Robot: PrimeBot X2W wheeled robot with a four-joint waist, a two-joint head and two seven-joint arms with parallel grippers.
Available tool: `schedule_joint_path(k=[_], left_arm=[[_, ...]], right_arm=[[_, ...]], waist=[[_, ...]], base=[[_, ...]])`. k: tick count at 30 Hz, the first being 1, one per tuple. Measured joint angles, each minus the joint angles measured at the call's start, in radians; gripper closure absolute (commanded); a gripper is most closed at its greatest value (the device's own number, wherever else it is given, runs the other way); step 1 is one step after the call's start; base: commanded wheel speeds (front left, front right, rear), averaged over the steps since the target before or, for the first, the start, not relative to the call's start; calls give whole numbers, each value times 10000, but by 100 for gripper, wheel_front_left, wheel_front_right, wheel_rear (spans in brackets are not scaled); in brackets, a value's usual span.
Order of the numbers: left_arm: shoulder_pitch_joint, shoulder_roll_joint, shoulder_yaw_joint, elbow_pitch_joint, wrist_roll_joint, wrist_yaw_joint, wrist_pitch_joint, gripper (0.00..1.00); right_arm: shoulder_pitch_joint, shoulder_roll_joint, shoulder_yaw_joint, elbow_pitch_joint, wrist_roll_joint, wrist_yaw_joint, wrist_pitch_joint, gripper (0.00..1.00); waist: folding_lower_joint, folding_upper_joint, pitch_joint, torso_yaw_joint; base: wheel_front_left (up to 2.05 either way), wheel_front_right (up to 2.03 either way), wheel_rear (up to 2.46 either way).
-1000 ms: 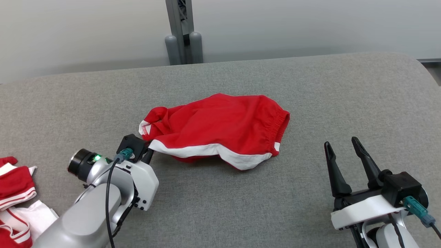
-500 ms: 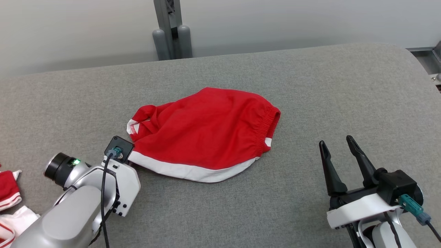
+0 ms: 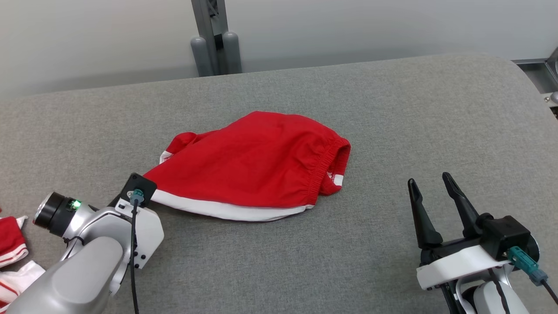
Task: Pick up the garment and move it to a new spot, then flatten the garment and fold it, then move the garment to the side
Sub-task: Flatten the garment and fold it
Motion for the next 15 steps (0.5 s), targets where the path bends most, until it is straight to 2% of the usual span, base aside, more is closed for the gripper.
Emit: schedule_joint_path(k=[3,15], left_arm=[[-10,-42,-94,-67,211,288,-130,100],[981,-727,-205,-81,-343,146,-500,100]], right_arm=[[3,4,73,27,-58,0,0,0],[86,4,121,59,-52,0,0,0]], waist=[[0,0,-99,126],[0,0,-245,88]], base=[[0,0,0],[0,0,0]])
